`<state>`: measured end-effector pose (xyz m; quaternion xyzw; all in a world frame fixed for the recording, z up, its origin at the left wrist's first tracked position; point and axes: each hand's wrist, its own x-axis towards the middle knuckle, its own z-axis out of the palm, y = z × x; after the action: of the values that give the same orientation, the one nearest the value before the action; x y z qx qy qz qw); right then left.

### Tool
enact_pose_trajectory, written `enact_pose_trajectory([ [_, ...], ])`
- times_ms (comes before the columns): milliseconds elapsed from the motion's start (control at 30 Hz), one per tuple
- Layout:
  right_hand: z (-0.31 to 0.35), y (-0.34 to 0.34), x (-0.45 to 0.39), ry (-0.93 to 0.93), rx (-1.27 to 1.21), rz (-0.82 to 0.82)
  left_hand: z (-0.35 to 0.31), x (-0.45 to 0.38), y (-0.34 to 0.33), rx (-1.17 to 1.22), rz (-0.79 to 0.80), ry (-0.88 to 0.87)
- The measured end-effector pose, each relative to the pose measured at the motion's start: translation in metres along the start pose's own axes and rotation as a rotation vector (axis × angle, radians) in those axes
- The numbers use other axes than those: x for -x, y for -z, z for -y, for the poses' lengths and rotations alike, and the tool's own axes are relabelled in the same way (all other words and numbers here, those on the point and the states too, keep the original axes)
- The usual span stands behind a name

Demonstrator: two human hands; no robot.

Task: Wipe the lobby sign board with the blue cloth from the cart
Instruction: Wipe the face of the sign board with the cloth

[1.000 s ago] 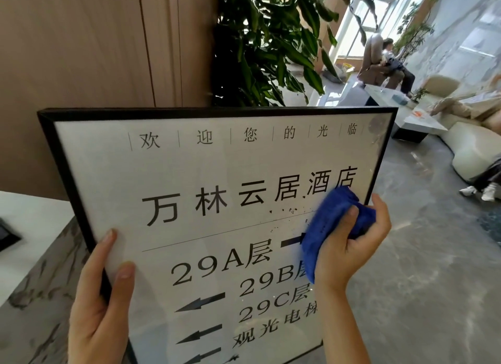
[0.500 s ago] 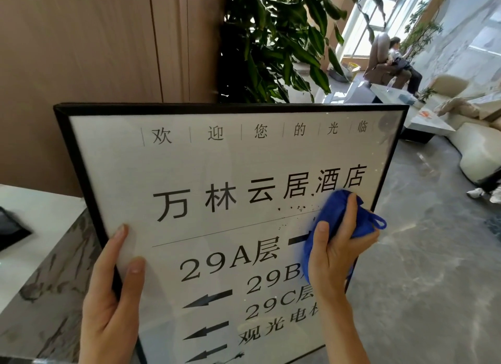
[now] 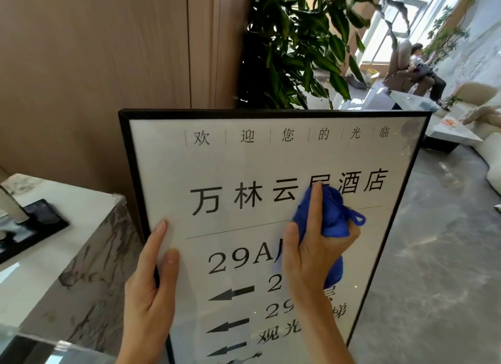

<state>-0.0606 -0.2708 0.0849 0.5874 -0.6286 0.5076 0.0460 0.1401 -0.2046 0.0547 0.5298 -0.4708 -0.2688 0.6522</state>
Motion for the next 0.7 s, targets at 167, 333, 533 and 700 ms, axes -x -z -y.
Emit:
enact_pose_trajectory([
  [167, 0.030, -0.013, 0.017, 0.106, 0.008, 0.011, -0.006, -0.001, 0.000, -0.018, 0.005, 0.023],
  [333, 0.023, -0.017, 0.019, 0.246, 0.076, 0.044, -0.015, -0.002, -0.002, -0.056, 0.046, 0.028],
  [533, -0.001, -0.005, 0.001, 0.213, 0.077, -0.022, -0.022, -0.005, 0.001, -0.103, 0.076, 0.048],
  [700, -0.043, 0.018, -0.026, 0.036, 0.039, -0.053, -0.020, -0.006, 0.003, -0.121, 0.084, 0.021],
])
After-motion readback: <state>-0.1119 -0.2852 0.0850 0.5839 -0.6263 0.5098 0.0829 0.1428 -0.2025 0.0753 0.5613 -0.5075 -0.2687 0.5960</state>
